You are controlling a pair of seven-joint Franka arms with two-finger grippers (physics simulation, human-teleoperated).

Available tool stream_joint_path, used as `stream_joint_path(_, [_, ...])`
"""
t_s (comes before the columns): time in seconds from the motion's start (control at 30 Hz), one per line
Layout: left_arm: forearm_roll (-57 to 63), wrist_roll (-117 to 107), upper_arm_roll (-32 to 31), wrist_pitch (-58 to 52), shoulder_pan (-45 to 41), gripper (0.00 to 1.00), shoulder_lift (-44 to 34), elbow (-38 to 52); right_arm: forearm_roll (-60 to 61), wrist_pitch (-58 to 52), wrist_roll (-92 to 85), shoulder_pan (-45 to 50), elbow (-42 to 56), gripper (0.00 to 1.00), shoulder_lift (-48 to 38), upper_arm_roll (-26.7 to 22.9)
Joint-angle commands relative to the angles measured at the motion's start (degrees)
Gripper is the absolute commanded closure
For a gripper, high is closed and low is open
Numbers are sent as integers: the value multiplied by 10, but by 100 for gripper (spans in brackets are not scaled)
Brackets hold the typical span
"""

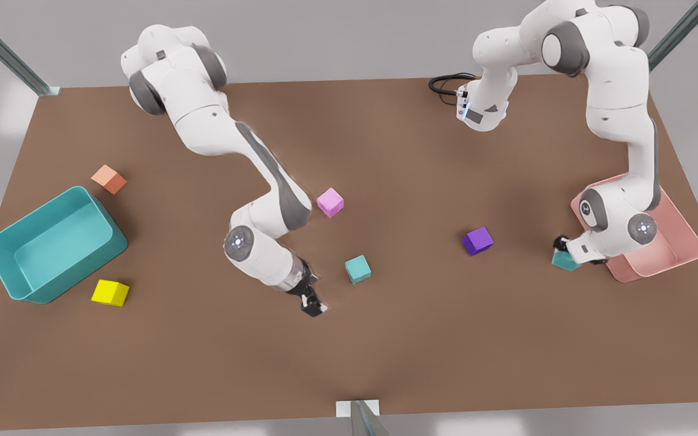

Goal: Stack the two blue cubes on top of each other

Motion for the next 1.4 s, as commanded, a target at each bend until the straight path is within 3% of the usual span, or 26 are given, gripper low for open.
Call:
stream_joint_path(0.0, [-5,-109,-42,-173,-7,39,-5,76,-170,-246,-548,-62,8,2,-5,-4])
stream_joint_path(0.03, [-3,-236,-110,-201,-7,39,-5,119,-215,-240,-770,-102,18,2,-5,-12])
stream_joint_path(0.1, [6,-484,-234,-202,-31,39,-5,141,-215,-273,-949,-131,24,0,-83,-20])
stream_joint_path(0.17, [22,-690,-254,-202,-145,39,-4,156,-216,-333,-1020,-141,20,0,-163,-27])
stream_joint_path(0.23, [27,-827,-253,-199,-245,39,18,178,-216,-341,-1016,-147,-75,0,-313,-25])
stream_joint_path(0.3, [28,-868,-253,-185,-296,39,62,212,-215,-316,-1010,-148,-133,0,-365,-22])
stream_joint_path(0.5, [71,-878,-239,-129,-296,39,187,350,-208,-326,-991,-141,-140,0,-345,-22])
stream_joint_path(1.17, [69,-881,-242,-125,-312,36,229,390,-208,-343,-1001,-158,-123,0,-330,-22])
stream_joint_path(1.2, [70,-881,-242,-125,-312,0,229,390,-208,-342,-1001,-158,-123,0,-330,-22])
stream_joint_path(1.37, [70,-882,-242,-125,-312,0,229,390,-208,-343,-1001,-159,-123,0,-330,-22])
